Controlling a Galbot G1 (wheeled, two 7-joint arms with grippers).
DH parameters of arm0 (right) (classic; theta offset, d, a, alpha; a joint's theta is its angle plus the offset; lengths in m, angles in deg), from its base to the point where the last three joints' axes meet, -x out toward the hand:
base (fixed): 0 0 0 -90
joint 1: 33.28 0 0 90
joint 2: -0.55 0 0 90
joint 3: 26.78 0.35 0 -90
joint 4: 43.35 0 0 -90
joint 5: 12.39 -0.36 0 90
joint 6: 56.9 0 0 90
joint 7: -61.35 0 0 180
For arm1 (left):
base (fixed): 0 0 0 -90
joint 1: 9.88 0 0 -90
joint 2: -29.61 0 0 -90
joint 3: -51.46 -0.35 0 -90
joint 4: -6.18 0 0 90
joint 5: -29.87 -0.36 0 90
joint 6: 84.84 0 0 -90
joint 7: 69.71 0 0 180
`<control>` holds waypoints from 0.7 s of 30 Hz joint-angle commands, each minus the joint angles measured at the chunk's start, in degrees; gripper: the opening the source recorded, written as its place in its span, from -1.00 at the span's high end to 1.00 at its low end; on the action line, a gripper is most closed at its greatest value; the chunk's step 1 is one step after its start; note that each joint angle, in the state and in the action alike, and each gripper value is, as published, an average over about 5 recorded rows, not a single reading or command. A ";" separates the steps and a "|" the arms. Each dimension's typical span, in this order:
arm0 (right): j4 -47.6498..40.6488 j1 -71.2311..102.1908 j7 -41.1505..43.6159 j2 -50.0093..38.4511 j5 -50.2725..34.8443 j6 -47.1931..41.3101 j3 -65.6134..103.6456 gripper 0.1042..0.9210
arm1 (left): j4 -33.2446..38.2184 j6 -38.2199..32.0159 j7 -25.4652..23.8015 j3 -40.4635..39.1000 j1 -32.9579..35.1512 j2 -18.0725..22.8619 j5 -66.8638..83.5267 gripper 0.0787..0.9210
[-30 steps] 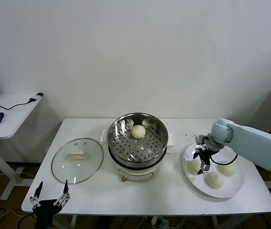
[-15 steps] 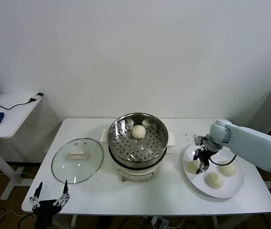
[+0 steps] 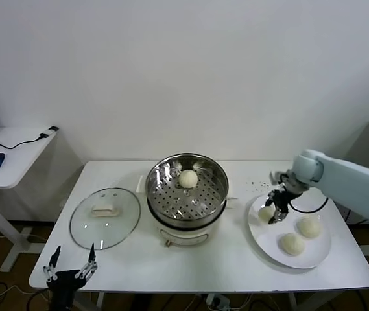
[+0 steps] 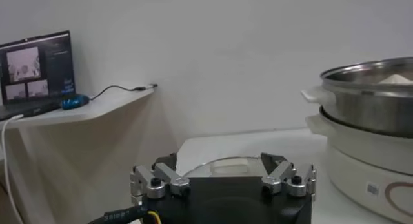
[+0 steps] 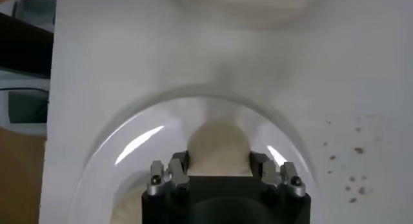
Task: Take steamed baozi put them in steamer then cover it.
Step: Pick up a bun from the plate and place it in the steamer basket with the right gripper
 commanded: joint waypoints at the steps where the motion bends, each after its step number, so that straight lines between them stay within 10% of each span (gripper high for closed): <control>1: -0.42 -21.15 0.84 4.15 -11.70 0.64 -11.87 -0.26 | 0.10 0.02 -0.03 -0.19 0.04 0.01 0.03 -0.77; 21: -6.11 -20.94 -6.71 35.73 -30.72 -7.23 -12.41 -0.26 | 0.24 -0.11 -0.21 -0.56 -0.07 -1.44 0.56 -0.77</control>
